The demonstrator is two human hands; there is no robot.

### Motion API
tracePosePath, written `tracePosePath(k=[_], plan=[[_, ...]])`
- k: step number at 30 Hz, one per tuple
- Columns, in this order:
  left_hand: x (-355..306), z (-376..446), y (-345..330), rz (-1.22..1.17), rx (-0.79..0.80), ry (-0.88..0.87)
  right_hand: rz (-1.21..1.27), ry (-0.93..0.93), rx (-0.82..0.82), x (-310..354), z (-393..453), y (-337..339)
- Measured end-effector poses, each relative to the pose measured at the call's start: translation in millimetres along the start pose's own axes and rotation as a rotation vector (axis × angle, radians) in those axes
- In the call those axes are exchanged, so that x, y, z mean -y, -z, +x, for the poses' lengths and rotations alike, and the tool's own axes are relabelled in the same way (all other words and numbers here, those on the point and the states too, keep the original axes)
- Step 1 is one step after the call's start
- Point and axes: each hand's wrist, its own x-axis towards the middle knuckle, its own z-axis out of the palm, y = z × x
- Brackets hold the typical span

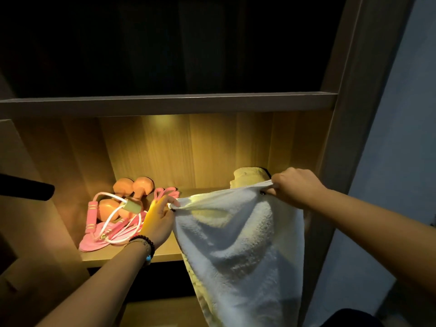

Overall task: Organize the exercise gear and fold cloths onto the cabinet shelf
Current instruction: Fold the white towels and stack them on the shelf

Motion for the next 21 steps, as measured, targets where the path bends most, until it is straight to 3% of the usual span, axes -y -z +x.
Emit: tracePosePath(k=[4, 7, 13, 18, 21], plan=[[-16, 4, -11, 0.158, 0.051, -0.148, -0.035, -0.034, 0.015, 6, 0, 9], [-24, 11, -12, 0.227, 0.018, -0.146, -0.063, -0.021, 0.007, 2, 0, 21], [-36, 27, -7, 0.216, -0.306, 0.170, -0.173, 0.030, -0.096, 12, -8, 43], [-35, 35, 1, 0.188, -0.347, 0.275, -0.099, 0.137, -0.127, 30, -16, 49], [-27, 35, 8, 0.186, -0.340, 0.317, 0.098, 0.184, 0.080, 29, -17, 49]])
